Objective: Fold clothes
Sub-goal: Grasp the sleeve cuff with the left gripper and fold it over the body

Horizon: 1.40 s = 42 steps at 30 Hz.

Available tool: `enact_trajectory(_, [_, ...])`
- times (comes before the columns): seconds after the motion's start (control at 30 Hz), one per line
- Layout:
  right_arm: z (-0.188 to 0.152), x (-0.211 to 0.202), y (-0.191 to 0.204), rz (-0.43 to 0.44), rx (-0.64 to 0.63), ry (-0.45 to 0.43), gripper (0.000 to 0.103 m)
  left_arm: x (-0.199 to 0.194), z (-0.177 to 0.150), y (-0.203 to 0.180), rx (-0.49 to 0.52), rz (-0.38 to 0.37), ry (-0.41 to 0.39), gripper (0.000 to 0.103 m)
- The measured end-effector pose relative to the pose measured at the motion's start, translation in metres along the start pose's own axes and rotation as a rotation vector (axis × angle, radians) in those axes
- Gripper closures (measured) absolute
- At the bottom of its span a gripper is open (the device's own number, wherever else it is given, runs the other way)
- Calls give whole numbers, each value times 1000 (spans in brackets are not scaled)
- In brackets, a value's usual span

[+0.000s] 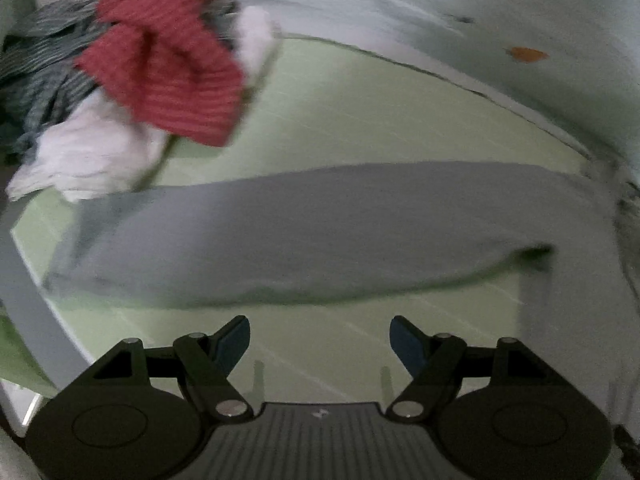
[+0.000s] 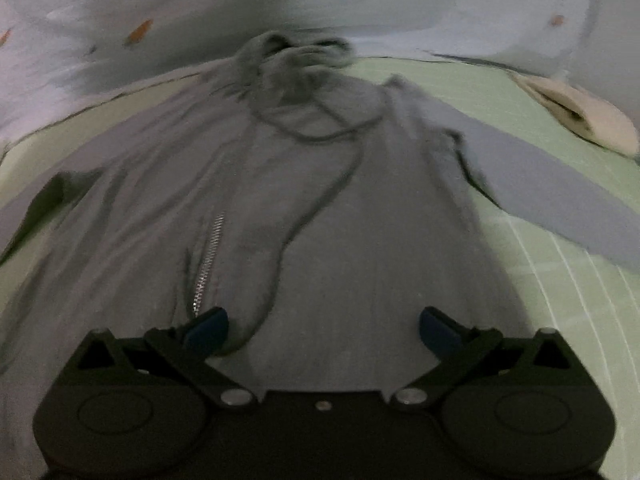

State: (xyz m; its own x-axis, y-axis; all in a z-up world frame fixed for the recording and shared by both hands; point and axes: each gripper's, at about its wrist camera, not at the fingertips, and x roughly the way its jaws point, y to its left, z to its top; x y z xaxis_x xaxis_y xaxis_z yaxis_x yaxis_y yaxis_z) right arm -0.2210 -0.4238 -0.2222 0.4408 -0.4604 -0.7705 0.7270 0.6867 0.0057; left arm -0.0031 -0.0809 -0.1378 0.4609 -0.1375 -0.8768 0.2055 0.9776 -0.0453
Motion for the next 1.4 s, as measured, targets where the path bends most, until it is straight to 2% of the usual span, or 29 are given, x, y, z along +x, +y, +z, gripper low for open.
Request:
enact_trajectory(0.2, [-14, -5, 4, -62, 69, -57, 0, 15, 7, 81, -61, 88, -12, 21])
enact_trajectory(0.43, [-30, -11, 12, -105, 99, -141, 0, 30, 8, 139, -68, 126, -26, 19])
enact_trajectory(0.63, [-41, -13, 11, -104, 94, -212, 0, 39, 10, 148, -12, 98, -36, 16])
enact_trajectory(0.87, [-42, -14, 11, -103, 93, -218, 0, 48, 9, 139, 67, 82, -32, 11])
enact_trajectory(1.13, [-43, -14, 10, -100, 95, -222, 0, 50, 7, 141, 62, 65, -41, 12])
enact_trajectory(1.23, [-43, -15, 10, -100, 95, -222, 0, 48, 6, 139, 68, 37, -59, 28])
enact_trajectory(1.3, [-43, -15, 10, -99, 94, -222, 0, 44, 8, 132, 94, 24, -72, 58])
enact_trajectory(1.4, [-43, -15, 10, -101, 95, -222, 0, 41, 10, 117, 142, 13, -73, 81])
